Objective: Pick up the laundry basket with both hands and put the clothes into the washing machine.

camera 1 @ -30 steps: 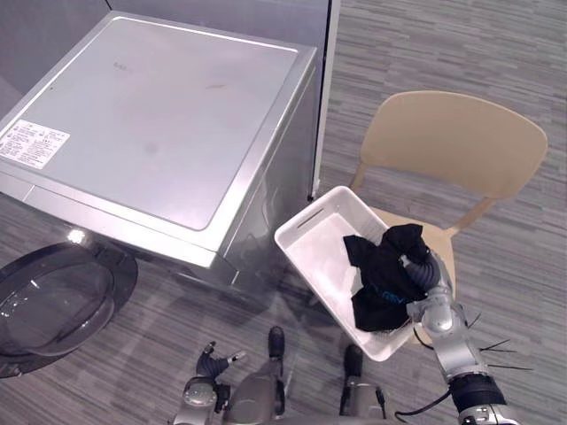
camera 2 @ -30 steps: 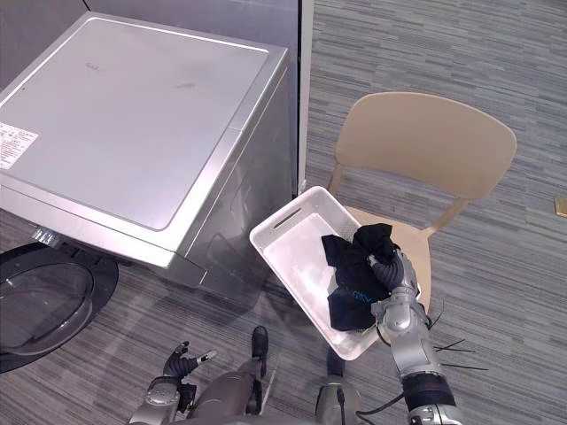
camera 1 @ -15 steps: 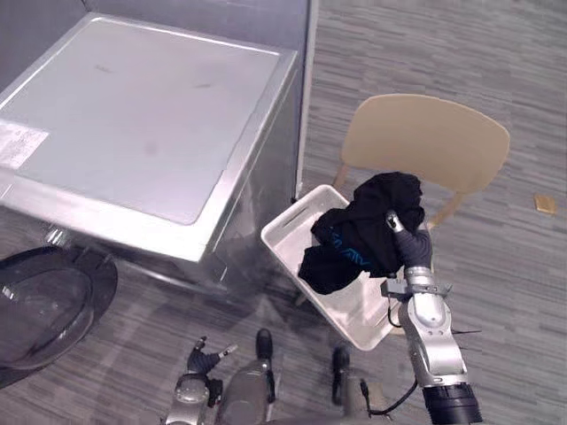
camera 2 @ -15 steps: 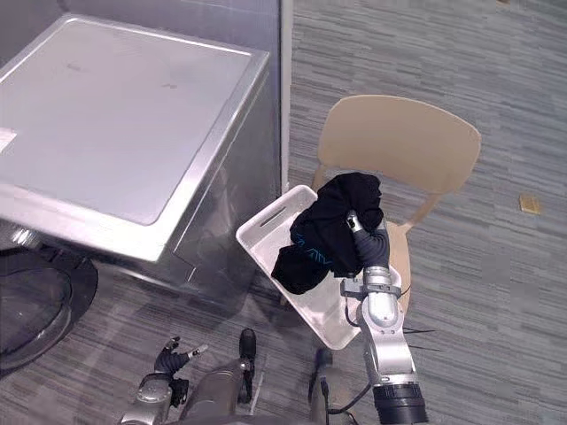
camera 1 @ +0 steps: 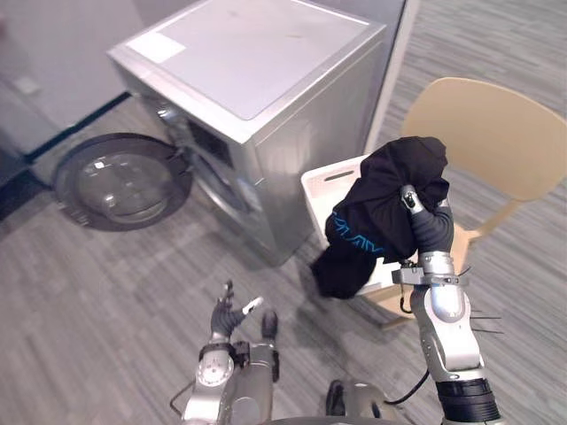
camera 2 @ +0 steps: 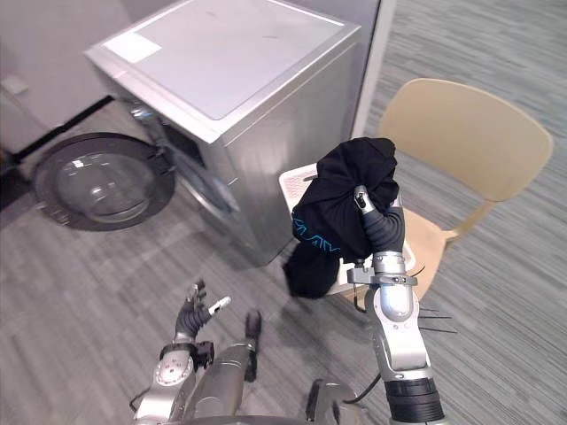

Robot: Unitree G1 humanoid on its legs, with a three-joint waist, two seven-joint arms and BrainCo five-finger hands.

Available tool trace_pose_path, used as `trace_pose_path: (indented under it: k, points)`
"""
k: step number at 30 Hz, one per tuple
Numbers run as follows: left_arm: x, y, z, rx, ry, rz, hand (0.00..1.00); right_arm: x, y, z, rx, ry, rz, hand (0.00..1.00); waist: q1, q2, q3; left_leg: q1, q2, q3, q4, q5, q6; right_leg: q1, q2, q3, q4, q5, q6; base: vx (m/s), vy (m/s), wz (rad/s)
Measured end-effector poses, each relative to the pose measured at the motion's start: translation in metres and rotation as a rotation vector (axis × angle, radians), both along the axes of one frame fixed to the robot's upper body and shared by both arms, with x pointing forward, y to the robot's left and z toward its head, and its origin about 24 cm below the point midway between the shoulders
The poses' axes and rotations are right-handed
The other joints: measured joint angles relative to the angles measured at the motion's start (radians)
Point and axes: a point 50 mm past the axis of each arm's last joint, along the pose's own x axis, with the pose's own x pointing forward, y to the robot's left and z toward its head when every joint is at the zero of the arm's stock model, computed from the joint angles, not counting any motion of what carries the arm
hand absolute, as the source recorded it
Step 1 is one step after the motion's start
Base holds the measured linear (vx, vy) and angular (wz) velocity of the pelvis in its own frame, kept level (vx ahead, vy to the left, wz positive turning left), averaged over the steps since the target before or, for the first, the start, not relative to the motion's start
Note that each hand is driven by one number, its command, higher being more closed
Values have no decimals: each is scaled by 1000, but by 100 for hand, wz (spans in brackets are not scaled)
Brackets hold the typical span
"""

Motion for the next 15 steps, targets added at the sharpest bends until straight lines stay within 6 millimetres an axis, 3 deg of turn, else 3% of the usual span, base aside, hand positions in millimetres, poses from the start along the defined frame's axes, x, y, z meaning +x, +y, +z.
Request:
trace_pose_path:
  k: [2, 4, 6, 9, 15]
  points:
    - [9, -3, 21, 11, -115, -33, 0, 1, 3, 0, -22, 1, 35, 100, -3, 16, -10, 109, 16, 13, -21, -61, -12, 0, 1, -27, -44, 36, 0, -221, 9, 60]
    - [19, -16, 42, 3, -222, -95, 0, 5, 9, -2, -42, 12, 82, 100, -30, 31, -22, 230, 34, 14, -193, -59, -23, -1, 11, -70, -81, 69, 14, -192, 74, 63]
    - [24, -33, 52, 0, -267, -186, 0, 6, 11, -9, -44, 46, 101, 100, -31, 47, -57, 269, 53, 16, -321, -45, -34, -20, 32, -94, -91, 89, 23, -139, 101, 31]
    - [34, -49, 66, 45, -327, -324, 0, 9, 23, -23, -6, 113, 176, 100, -40, 26, -80, 280, 48, 16, -357, -40, -44, -33, 19, -101, -84, 116, 41, -79, 132, 10]
    - [43, -66, 84, 169, -424, -479, 0, 9, 59, -42, 74, 226, 400, 100, -43, 20, -108, 294, 6, 53, -355, -32, -31, -33, -7, -45, -108, 167, 73, -108, 122, -17]
